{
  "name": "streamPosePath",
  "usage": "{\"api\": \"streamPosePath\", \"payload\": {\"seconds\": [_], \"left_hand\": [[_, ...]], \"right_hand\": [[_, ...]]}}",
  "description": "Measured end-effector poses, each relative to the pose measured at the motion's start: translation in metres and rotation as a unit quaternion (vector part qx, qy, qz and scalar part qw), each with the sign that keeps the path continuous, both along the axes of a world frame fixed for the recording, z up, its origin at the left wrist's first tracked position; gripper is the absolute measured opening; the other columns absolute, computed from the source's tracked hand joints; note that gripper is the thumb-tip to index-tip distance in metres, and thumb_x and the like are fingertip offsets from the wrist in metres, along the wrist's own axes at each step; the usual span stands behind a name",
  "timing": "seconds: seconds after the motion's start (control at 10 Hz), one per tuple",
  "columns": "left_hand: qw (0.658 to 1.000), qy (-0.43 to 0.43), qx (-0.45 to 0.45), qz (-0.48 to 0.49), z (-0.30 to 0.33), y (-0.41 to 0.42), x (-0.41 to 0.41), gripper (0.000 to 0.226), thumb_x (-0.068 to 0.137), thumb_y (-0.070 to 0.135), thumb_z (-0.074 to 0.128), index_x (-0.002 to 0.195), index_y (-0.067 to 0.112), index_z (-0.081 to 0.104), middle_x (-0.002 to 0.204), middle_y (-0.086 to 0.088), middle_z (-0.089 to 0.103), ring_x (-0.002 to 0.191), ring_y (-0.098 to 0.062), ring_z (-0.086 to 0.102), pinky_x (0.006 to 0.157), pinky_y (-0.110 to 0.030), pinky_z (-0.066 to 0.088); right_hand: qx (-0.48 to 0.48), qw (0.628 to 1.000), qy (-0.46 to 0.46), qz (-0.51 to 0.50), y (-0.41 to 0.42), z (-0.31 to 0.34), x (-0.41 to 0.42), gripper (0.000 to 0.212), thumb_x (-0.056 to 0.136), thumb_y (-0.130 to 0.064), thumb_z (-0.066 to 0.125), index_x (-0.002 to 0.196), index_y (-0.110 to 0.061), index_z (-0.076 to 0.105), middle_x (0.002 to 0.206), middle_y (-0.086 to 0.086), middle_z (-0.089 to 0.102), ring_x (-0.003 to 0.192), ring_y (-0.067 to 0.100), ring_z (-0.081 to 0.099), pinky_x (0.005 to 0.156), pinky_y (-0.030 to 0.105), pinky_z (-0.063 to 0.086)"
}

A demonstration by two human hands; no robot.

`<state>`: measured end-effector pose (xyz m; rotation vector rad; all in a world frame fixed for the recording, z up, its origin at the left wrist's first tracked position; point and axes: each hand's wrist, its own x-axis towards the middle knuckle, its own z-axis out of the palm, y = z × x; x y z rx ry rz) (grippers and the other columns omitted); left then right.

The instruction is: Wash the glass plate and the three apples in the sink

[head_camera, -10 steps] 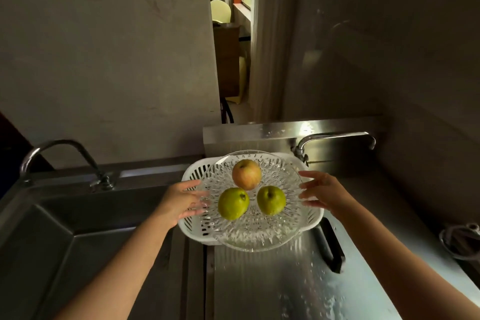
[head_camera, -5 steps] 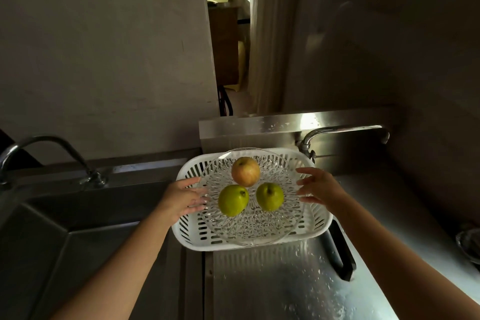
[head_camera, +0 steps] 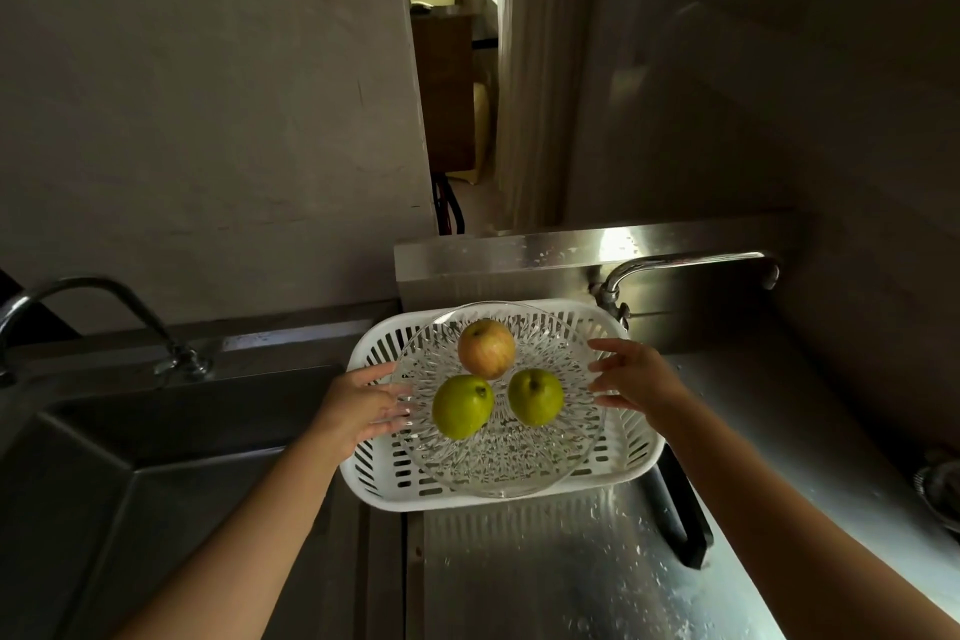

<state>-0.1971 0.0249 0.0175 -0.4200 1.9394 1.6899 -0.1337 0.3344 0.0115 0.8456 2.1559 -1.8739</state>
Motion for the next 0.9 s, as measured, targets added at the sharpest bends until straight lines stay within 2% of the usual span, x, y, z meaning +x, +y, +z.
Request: {"api": "streamPosePath", "payload": {"seconds": [0.3,0.4,0.6,0.8,0.9], "left_hand": [[1.0,-0.007,0.011,-0.002,0.002,0.0,0.001,0.055,0.083,-0.014,0.048,0.133,0.009,0.043,0.105,-0.014,0.063,0.081,-0.021,0.065,0.063,-0.03,0.052],[1.0,-0.008,0.009,-0.006,0.004,-0.001,0.001,0.055,0.083,-0.014,0.049,0.133,0.009,0.044,0.106,-0.015,0.063,0.081,-0.022,0.065,0.063,-0.031,0.053],[1.0,-0.008,-0.005,-0.019,0.009,0.001,0.001,0.054,0.083,-0.012,0.051,0.132,0.008,0.044,0.115,-0.019,0.062,0.082,-0.023,0.065,0.064,-0.031,0.053],[0.997,0.011,-0.067,-0.044,0.024,-0.009,0.005,0.051,0.082,-0.003,0.059,0.13,0.009,0.047,0.118,-0.02,0.062,0.093,-0.026,0.063,0.076,-0.036,0.053],[0.992,0.043,-0.104,-0.049,0.04,-0.011,0.008,0.049,0.082,-0.001,0.06,0.128,0.011,0.049,0.119,-0.018,0.062,0.095,-0.025,0.064,0.077,-0.036,0.052]], "right_hand": [[-0.003,1.0,-0.006,0.006,0.0,-0.004,-0.001,0.065,0.069,0.021,0.061,0.123,-0.014,0.055,0.088,0.001,0.06,0.079,0.022,0.064,0.057,0.026,0.057],[-0.008,1.0,-0.008,0.007,0.0,-0.005,-0.002,0.065,0.069,0.02,0.061,0.123,-0.014,0.054,0.088,0.001,0.06,0.082,0.023,0.063,0.059,0.028,0.057],[-0.017,1.0,-0.012,0.018,0.0,-0.003,0.002,0.063,0.07,0.019,0.061,0.125,-0.012,0.052,0.088,0.001,0.06,0.076,0.019,0.064,0.054,0.025,0.058],[0.042,0.999,-0.002,0.002,0.004,0.012,0.009,0.057,0.072,0.018,0.06,0.122,-0.008,0.054,0.102,0.012,0.059,0.09,0.031,0.062,0.074,0.043,0.056],[0.078,0.997,0.009,-0.007,0.003,0.026,0.012,0.053,0.074,0.016,0.059,0.121,-0.008,0.056,0.102,0.015,0.059,0.087,0.031,0.063,0.076,0.045,0.056]]}}
